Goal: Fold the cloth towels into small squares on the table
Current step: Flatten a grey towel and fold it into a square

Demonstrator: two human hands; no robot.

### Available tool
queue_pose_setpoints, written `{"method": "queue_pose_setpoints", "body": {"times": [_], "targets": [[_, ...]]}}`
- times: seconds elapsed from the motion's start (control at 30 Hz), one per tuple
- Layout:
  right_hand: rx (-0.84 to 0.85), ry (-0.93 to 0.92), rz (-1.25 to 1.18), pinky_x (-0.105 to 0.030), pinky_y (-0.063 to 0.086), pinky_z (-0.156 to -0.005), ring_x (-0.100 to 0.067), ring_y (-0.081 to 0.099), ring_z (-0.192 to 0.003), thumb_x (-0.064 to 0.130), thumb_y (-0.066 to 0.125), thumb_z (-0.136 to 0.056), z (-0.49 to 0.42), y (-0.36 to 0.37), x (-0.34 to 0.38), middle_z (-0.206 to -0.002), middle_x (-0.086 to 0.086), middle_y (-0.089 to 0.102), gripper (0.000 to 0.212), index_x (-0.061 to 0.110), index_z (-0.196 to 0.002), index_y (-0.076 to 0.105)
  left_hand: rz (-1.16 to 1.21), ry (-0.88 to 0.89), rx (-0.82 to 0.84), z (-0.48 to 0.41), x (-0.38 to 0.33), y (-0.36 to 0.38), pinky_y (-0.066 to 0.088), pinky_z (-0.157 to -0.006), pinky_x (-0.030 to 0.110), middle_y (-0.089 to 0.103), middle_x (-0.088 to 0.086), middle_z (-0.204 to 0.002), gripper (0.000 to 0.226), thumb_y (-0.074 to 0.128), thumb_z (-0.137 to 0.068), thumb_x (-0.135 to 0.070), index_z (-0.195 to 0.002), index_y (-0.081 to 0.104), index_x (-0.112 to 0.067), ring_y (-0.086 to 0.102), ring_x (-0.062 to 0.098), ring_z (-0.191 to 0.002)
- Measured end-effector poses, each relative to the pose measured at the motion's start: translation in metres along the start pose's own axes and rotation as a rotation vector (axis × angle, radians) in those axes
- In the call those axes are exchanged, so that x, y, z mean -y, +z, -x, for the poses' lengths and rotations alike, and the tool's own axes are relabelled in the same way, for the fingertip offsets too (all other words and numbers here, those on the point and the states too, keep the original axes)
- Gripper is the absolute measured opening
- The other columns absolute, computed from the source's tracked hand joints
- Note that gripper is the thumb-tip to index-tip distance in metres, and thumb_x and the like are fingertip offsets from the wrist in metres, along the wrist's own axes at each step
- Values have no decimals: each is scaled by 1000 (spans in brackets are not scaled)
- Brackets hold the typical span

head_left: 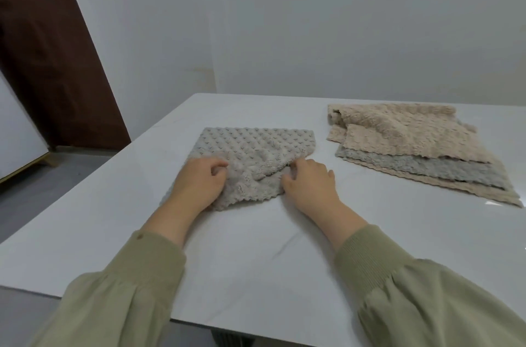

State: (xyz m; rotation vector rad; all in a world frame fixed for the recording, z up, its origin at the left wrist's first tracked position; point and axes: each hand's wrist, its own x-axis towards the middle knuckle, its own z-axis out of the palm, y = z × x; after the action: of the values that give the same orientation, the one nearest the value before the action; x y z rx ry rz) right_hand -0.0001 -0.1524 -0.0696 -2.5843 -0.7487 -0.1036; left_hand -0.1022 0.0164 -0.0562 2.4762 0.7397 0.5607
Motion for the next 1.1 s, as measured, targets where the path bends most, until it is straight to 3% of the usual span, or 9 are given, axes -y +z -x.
{"method": "queue_pose_setpoints", "body": {"times": [0.17, 0.27, 0.37, 0.47, 0.57, 0.7, 0.87, 1.03, 1.1], "targets": [[-15, -103, 130, -40, 34, -98, -29, 46, -109, 29, 46, -90, 2, -8, 2, -117, -9, 55, 29, 16, -113, 60, -277, 38, 51, -4, -2, 3, 41, -94, 36, 60, 1, -116, 27, 47, -92, -29, -111, 66, -23, 45, 25, -114], [-17, -112, 210, -38, 34, -91, -30, 47, -104, 22, 48, -87, 1, -19, 0, -105, -9, 58, 20, 13, -100, 61, -254, -4, -11, -3, -4, 1, 45, -71, 31, 64, -2, -89, 21, 47, -90, -28, -83, 66, -22, 55, 20, -87], [33, -63, 322, -35, 34, -83, -26, 47, -86, 13, 49, -82, 4, -33, -5, -76, -3, 51, 10, 13, -72, 47, -229, 4, -63, 0, -4, 1, 44, -63, 29, 63, -5, -75, 24, 46, -89, -27, -76, 65, -20, 56, 18, -73], [9, -8, 363, -33, 31, -74, -24, 44, -76, 7, 48, -79, 6, -47, -10, -64, -1, 39, 22, 13, -61, 37, -196, 137, -67, -1, -4, 6, 44, -75, 30, 67, -3, -91, 23, 48, -91, -27, -94, 70, -21, 56, 17, -89], [-65, -145, 272, -37, 37, -86, -28, 49, -103, 11, 43, -87, 3, -47, -11, -98, -7, 59, 22, 10, -95, 63, -210, 294, 53, -3, -3, 15, 35, -99, 33, 60, -3, -123, 33, 49, -94, -32, -122, 61, -21, 44, 18, -118], [117, -309, 206, -37, 38, -96, -27, 50, -108, 19, 41, -93, 6, -35, -10, -114, -7, 61, 31, 16, -115, 63, -249, 326, 199, -3, 2, 21, 23, -113, 34, 42, -3, -146, 45, 47, -95, -40, -136, 48, -24, 31, 18, -135], [136, -290, 177, -38, 40, -93, -25, 49, -109, 20, 44, -90, 5, -35, -11, -115, -3, 58, 29, 19, -114, 62, -259, 326, 216, -3, 2, 20, 23, -113, 36, 40, -4, -147, 46, 46, -94, -43, -138, 46, -26, 30, 18, -136], [96, -164, 370, -40, 36, -97, -24, 55, -80, 24, 48, -89, 5, -51, -10, -71, 0, 54, 18, 15, -80, 60, -209, 337, 231, 0, -2, 13, 30, -104, 29, 49, -9, -135, 39, 51, -92, -43, -129, 54, -30, 36, 14, -127], [62, -143, 409, -43, 33, -103, -24, 54, -84, 28, 45, -92, 3, -52, -14, -74, -1, 55, 20, 15, -83, 58, -104, 342, 230, 1, -4, 9, 34, -96, 26, 57, -10, -123, 32, 54, -91, -41, -121, 61, -30, 43, 12, -119]]}}
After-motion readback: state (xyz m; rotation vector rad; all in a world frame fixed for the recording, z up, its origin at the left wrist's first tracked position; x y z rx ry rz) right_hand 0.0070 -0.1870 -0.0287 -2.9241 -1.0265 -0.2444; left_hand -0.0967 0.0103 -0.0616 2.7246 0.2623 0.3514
